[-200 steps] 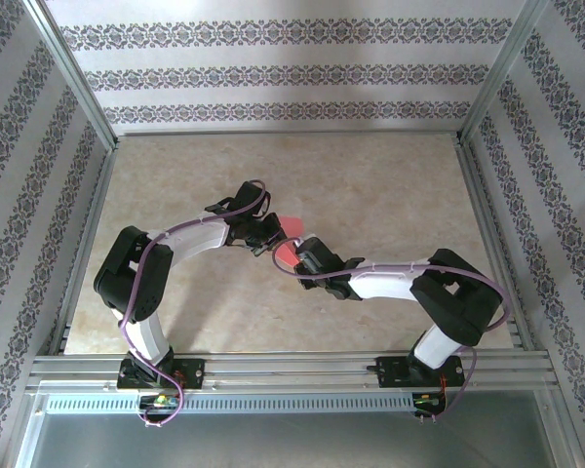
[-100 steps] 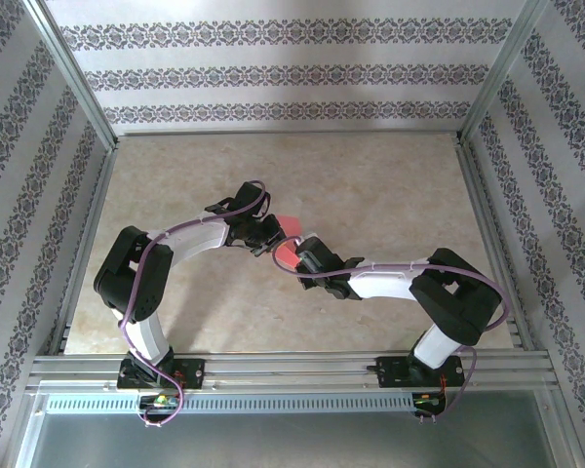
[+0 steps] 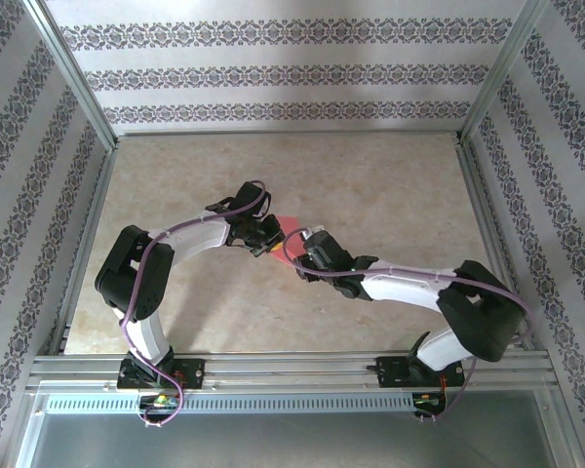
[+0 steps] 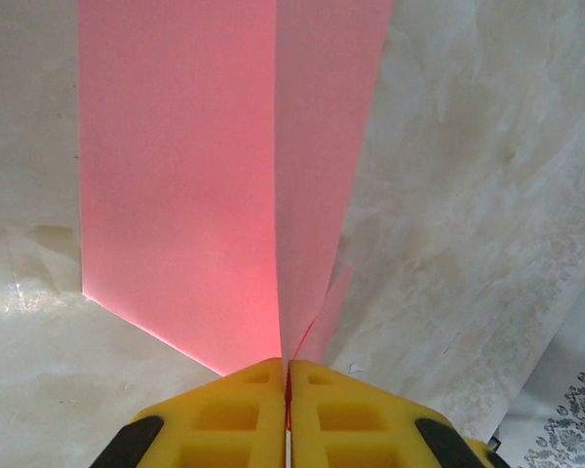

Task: Fold a paper plane with a square sheet of paper (pick it up from the middle)
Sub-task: Fourth fold the wing at the center of the table.

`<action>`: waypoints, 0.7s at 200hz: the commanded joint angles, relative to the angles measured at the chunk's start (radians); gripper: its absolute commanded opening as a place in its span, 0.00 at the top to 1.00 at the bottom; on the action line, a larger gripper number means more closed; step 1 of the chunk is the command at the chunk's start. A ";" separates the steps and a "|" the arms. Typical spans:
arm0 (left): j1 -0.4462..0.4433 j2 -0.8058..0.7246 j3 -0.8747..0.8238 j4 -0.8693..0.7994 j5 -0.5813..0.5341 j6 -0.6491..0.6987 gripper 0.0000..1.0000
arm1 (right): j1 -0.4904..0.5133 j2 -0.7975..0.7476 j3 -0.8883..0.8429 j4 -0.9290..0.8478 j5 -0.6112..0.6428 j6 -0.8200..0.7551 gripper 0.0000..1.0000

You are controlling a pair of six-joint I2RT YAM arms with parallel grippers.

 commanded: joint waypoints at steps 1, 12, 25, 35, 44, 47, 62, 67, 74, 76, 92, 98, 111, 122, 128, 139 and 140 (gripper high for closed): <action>-0.011 0.021 0.032 -0.047 -0.006 -0.008 0.90 | -0.009 -0.032 -0.033 0.004 -0.042 0.011 0.55; -0.012 0.021 0.035 -0.049 -0.005 -0.013 0.90 | -0.008 -0.025 -0.027 -0.001 -0.055 0.011 0.55; -0.012 0.020 0.038 -0.053 -0.004 -0.022 0.90 | -0.003 -0.003 -0.017 -0.013 -0.053 0.018 0.57; -0.011 0.017 0.040 -0.057 -0.004 -0.030 0.90 | 0.003 0.018 -0.005 -0.028 -0.039 0.031 0.59; -0.012 0.017 0.044 -0.060 -0.003 -0.034 0.90 | 0.009 0.034 0.006 -0.042 -0.018 0.044 0.60; -0.011 0.016 0.046 -0.062 -0.005 -0.035 0.90 | 0.012 0.039 0.009 -0.046 -0.010 0.048 0.61; -0.011 0.018 0.056 -0.077 -0.004 -0.036 0.90 | 0.025 0.065 0.029 -0.067 0.036 0.066 0.62; -0.011 0.019 0.061 -0.082 -0.006 -0.037 0.89 | 0.029 0.074 0.039 -0.083 0.056 0.073 0.63; -0.011 0.022 0.067 -0.091 -0.006 -0.037 0.89 | 0.037 0.085 0.054 -0.102 0.079 0.078 0.63; -0.011 0.022 0.068 -0.093 -0.006 -0.037 0.89 | 0.039 0.088 0.058 -0.105 0.086 0.080 0.63; -0.011 0.027 0.073 -0.100 -0.001 -0.040 0.89 | 0.060 0.114 0.087 -0.142 0.147 0.093 0.65; -0.011 0.029 0.074 -0.102 0.000 -0.040 0.89 | 0.067 0.124 0.099 -0.155 0.165 0.098 0.66; -0.011 0.033 0.077 -0.105 0.002 -0.040 0.89 | 0.078 0.149 0.124 -0.182 0.197 0.107 0.68; -0.011 0.035 0.077 -0.106 0.005 -0.042 0.89 | 0.085 0.170 0.141 -0.196 0.213 0.117 0.69; -0.011 0.035 0.079 -0.106 0.007 -0.043 0.89 | 0.087 0.180 0.148 -0.204 0.219 0.123 0.70; -0.012 0.035 0.080 -0.106 0.009 -0.043 0.89 | 0.088 0.197 0.166 -0.221 0.231 0.128 0.71; -0.011 0.036 0.080 -0.106 0.009 -0.043 0.89 | 0.088 0.198 0.167 -0.221 0.232 0.129 0.71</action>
